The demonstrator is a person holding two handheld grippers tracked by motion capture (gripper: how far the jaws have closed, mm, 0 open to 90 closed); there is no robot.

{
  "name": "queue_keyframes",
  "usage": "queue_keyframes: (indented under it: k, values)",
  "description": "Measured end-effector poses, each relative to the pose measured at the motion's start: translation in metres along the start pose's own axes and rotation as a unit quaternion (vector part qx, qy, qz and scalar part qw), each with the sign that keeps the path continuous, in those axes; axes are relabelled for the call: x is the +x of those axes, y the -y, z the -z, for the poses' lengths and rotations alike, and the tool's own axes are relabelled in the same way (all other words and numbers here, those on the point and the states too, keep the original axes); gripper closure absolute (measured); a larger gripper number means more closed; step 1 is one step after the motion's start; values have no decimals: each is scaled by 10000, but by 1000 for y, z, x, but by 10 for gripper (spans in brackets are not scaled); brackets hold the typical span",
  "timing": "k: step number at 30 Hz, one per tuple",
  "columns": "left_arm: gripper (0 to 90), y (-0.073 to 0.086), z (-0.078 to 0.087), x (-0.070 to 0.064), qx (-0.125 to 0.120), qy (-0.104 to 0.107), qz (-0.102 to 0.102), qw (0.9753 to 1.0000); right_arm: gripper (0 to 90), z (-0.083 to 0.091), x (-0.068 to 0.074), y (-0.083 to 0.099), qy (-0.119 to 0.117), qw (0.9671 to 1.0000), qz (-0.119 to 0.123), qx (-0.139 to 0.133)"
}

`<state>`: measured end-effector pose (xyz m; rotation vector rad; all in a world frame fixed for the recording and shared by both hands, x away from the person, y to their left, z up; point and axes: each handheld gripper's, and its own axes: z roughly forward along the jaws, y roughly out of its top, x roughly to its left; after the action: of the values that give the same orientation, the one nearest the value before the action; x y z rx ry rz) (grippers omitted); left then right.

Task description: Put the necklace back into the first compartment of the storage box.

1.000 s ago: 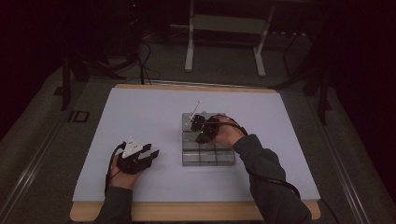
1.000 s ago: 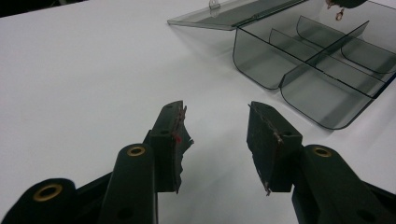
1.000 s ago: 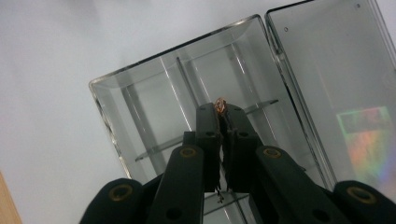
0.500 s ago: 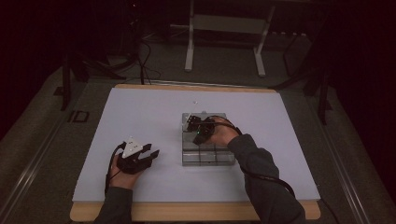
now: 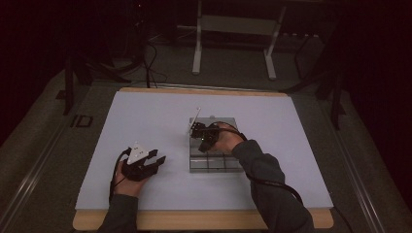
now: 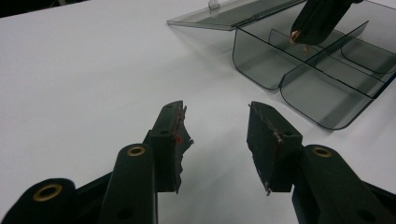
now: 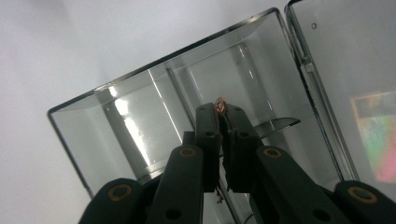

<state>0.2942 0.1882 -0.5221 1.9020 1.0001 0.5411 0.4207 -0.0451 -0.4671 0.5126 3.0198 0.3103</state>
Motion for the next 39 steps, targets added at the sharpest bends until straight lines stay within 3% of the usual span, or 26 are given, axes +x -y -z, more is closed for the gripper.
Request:
queue_keyframes:
  k: [10,39]
  values:
    - [567,0,0,0,-2,2,5,10000,847,-6,2,-1,1,10000,26,71]
    - [567,0,-2,-1,30,14,-17,10000,769,13,2,12,62,9997,-71,-228]
